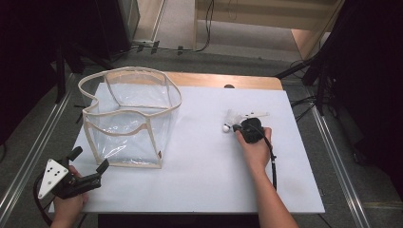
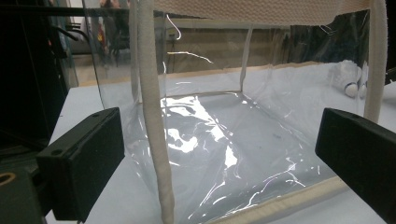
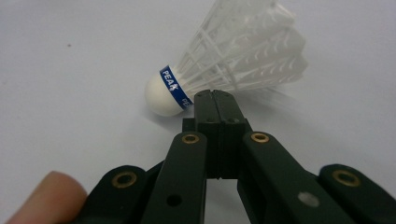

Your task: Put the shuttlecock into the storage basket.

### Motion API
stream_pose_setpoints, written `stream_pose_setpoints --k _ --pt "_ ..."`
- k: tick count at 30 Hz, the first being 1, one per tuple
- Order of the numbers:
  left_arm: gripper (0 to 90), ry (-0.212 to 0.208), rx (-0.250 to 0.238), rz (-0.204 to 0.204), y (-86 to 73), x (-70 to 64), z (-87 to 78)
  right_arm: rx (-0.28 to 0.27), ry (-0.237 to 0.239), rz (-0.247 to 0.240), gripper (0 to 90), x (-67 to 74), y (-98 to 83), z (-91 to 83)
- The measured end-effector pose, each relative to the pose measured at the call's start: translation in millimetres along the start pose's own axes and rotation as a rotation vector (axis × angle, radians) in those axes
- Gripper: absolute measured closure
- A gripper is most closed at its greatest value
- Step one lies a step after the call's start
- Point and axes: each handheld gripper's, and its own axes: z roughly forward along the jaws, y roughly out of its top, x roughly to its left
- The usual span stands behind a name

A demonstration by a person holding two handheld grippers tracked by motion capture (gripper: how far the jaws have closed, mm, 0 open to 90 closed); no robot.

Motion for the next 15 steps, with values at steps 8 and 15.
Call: stream_pose_setpoints --k 8,15 --pt "2.1 -0.002 0.000 -0.004 0.0 0.6 -0.4 -0.001 0.015 -0.008 87.6 7.1 11.9 11.6" --pt "2.1 -0.004 -0.001 -0.006 0.0 1.1 -0.5 -0.006 0.046 -0.027 87.6 16.0 23.8 17.5"
